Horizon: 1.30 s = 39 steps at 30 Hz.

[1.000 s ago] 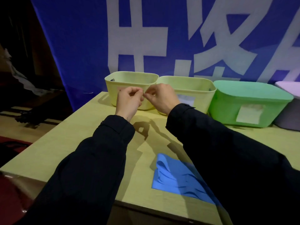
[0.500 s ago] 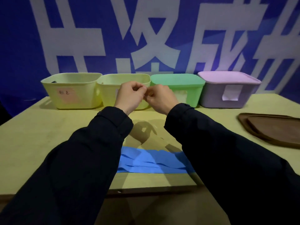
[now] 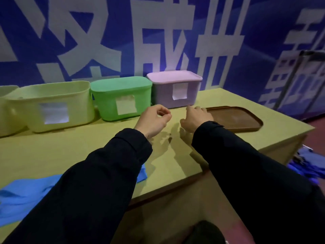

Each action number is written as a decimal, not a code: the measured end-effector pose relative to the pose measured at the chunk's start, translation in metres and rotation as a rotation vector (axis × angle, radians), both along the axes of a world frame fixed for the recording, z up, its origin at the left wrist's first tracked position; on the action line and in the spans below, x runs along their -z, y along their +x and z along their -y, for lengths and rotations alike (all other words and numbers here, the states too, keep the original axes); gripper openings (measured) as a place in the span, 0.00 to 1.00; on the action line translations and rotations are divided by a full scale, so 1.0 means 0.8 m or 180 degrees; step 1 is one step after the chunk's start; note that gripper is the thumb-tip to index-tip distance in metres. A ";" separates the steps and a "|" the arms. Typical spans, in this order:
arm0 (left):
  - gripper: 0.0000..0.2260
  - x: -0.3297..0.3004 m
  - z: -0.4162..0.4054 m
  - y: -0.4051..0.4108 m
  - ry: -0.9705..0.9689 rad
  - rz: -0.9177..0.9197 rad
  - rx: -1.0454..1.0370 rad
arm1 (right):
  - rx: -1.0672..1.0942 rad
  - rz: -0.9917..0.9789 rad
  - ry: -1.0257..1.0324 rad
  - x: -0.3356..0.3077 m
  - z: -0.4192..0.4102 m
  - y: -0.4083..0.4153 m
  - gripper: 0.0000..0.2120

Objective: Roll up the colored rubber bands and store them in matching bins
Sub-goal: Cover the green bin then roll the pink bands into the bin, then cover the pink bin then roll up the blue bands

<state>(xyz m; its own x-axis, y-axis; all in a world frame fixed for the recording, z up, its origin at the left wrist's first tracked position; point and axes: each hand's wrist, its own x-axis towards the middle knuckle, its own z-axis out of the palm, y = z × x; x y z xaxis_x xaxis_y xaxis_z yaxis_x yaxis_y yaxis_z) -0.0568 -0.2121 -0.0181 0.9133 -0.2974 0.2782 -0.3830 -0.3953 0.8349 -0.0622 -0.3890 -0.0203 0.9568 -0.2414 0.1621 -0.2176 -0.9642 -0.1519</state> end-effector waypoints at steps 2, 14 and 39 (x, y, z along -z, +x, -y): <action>0.05 0.005 0.016 -0.005 0.0033 -0.0029 0.0067 | 0.0187 -0.0234 0.0074 0.008 0.025 -0.014 0.14; 0.06 0.006 0.013 -0.016 0.0090 -0.0147 0.0035 | -0.0125 0.0339 -0.1005 0.021 0.037 -0.004 0.12; 0.08 -0.043 -0.355 -0.057 -0.2041 -0.0346 -0.2112 | -0.1718 0.2959 0.3881 -0.165 -0.338 -0.005 0.06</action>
<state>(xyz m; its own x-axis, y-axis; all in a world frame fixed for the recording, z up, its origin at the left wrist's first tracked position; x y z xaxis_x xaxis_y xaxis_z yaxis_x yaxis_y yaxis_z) -0.1024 0.0719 0.0166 0.8721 0.4764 0.1116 -0.1504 0.0440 0.9876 -0.0658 -0.1186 0.1120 0.6549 -0.3397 0.6751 0.6854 -0.1094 -0.7199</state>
